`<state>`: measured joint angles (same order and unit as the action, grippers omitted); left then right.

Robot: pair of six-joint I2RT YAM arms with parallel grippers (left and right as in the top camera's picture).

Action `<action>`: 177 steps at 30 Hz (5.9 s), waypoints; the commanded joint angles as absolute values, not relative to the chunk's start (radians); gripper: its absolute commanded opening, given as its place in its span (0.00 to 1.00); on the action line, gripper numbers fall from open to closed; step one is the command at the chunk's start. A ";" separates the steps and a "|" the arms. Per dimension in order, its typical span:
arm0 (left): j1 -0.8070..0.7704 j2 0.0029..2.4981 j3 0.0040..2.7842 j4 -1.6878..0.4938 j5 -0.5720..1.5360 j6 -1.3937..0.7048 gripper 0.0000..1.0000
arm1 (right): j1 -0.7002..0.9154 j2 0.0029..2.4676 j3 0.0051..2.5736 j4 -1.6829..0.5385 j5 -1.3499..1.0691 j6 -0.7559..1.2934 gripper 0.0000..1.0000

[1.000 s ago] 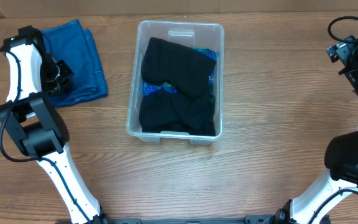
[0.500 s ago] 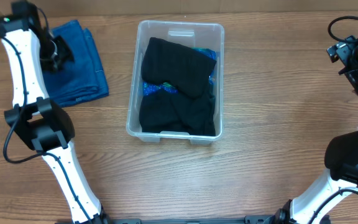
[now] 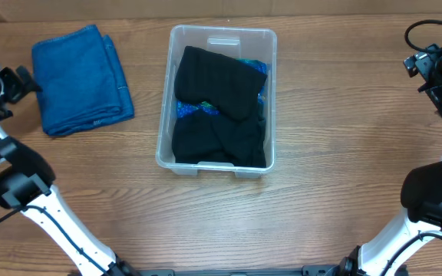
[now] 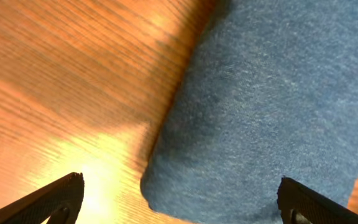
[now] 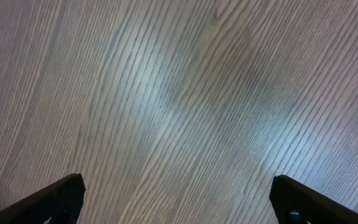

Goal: Pack container

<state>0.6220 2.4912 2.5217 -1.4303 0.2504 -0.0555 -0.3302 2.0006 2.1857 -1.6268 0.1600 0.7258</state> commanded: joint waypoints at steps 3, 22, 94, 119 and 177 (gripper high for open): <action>0.628 2.491 2.374 -1.310 0.510 0.155 0.99 | -0.327 1.975 2.187 -1.625 0.162 0.730 1.00; 0.632 2.503 2.186 -0.995 0.532 0.172 0.95 | -0.327 1.975 2.187 -1.625 0.162 0.730 1.00; -0.300 2.339 3.110 -1.689 0.560 -0.476 0.04 | -0.327 1.975 2.187 -1.625 0.162 0.730 1.00; -0.398 2.418 2.721 -1.683 0.471 -0.387 0.30 | -0.327 1.975 2.187 -1.625 0.162 0.730 1.00; -0.212 2.416 2.751 -1.548 0.303 -0.265 0.13 | -0.327 1.975 2.187 -1.625 0.162 0.730 1.00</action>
